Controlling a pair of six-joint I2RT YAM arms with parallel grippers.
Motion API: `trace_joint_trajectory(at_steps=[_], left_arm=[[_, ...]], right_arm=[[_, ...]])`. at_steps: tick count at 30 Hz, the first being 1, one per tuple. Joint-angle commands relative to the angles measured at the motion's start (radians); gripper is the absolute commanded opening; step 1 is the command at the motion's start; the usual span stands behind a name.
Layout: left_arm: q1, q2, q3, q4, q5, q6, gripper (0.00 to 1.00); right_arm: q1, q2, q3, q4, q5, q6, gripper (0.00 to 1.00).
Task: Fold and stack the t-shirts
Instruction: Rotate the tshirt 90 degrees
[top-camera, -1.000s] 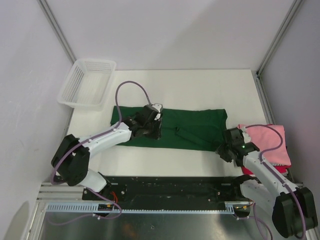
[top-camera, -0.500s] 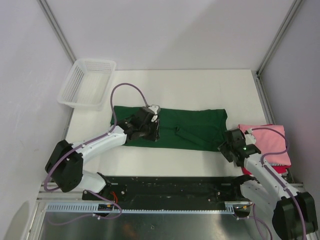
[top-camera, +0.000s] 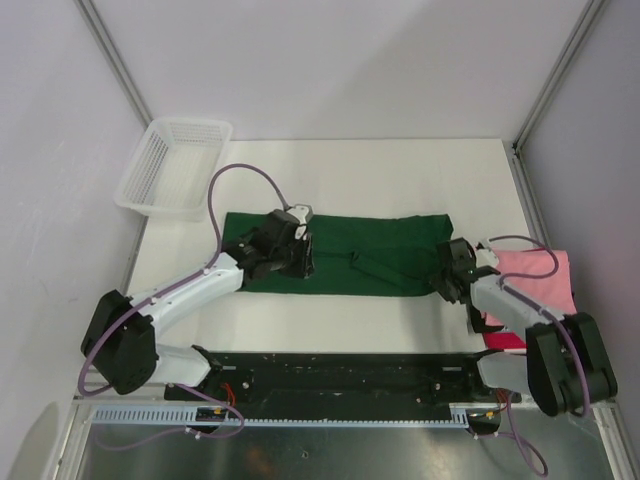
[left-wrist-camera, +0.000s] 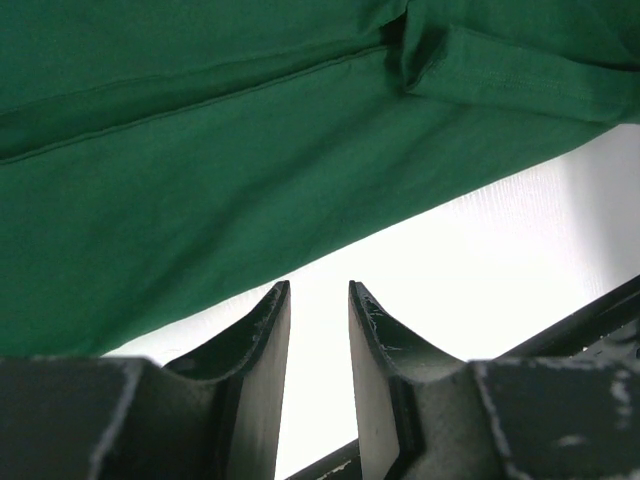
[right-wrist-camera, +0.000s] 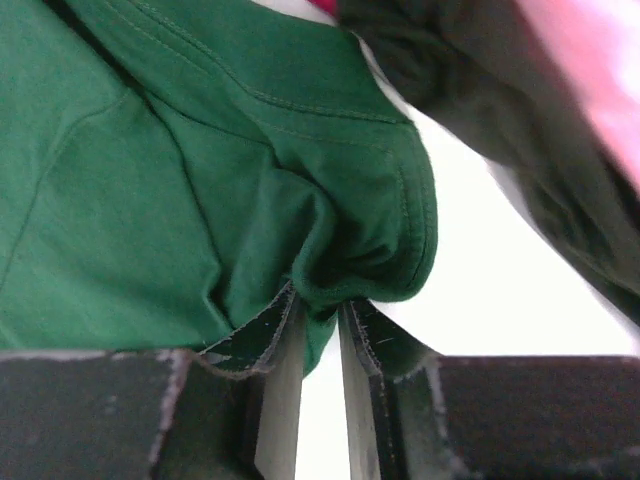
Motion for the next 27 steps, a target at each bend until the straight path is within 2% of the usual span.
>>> trace_joint_trajectory(at_steps=[1, 5, 11, 14, 15, 17, 20, 23, 27], left_arm=[[0.022, -0.042, -0.008, -0.014, 0.004, 0.024, 0.35], [0.042, -0.025, -0.008, -0.033, -0.012, 0.018, 0.35], [0.067, 0.020, 0.035, -0.064, -0.030, 0.026, 0.35], [0.082, 0.064, 0.076, -0.090, -0.046, 0.040, 0.35], [0.087, 0.089, 0.091, -0.101, -0.070, 0.047, 0.35], [0.093, 0.134, 0.113, -0.116, -0.092, 0.056, 0.35], [0.096, 0.207, 0.137, -0.133, -0.114, 0.063, 0.35], [0.096, 0.269, 0.157, -0.155, -0.146, 0.065, 0.34], [0.095, 0.333, 0.151, -0.179, -0.186, 0.060, 0.29]], right_arm=[[-0.031, 0.151, 0.095, 0.120, 0.005, -0.058, 0.22], [-0.090, 0.332, 0.283, 0.163, -0.038, -0.143, 0.21], [-0.200, 0.680, 0.712, 0.179, -0.158, -0.336, 0.23], [-0.227, 0.882, 0.994, 0.098, -0.212, -0.433, 0.32], [-0.231, 0.996, 1.189, 0.007, -0.220, -0.480, 0.37], [-0.234, 1.141, 1.462, -0.141, -0.231, -0.549, 0.46], [-0.237, 1.241, 1.714, -0.296, -0.240, -0.607, 0.58], [-0.240, 1.226, 1.787, -0.364, -0.247, -0.621, 0.64], [-0.239, 1.110, 1.689, -0.357, -0.254, -0.617, 0.65]])
